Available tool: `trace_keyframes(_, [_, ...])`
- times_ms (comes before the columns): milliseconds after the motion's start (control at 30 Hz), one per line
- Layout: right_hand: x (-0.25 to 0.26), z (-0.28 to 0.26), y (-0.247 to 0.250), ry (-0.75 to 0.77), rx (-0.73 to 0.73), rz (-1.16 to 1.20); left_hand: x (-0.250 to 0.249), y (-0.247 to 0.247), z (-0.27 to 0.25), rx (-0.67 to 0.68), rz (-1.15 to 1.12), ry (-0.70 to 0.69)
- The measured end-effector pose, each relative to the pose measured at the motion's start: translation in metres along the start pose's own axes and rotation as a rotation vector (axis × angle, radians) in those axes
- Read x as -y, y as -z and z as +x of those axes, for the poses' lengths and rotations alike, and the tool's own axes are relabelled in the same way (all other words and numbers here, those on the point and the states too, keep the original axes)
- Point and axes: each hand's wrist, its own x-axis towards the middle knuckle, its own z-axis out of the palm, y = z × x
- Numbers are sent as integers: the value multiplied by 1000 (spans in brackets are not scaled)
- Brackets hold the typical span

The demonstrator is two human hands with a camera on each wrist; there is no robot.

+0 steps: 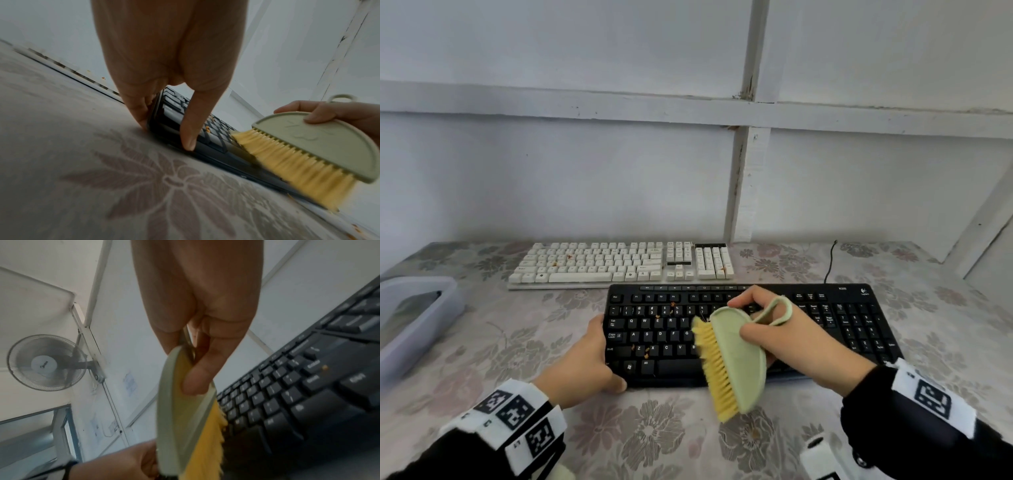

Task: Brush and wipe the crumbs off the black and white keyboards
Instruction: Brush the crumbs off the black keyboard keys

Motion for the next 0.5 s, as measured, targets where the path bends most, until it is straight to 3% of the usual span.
trace_keyframes(233, [11, 19, 1, 141, -234, 93, 0, 1, 0, 5, -8, -2])
trace_keyframes(367, [1, 13, -10, 98, -163, 36, 3, 1, 1, 20, -23, -34])
trace_keyframes(500, [3, 0, -5, 1, 9, -14, 10, 3, 3, 38, -46, -59])
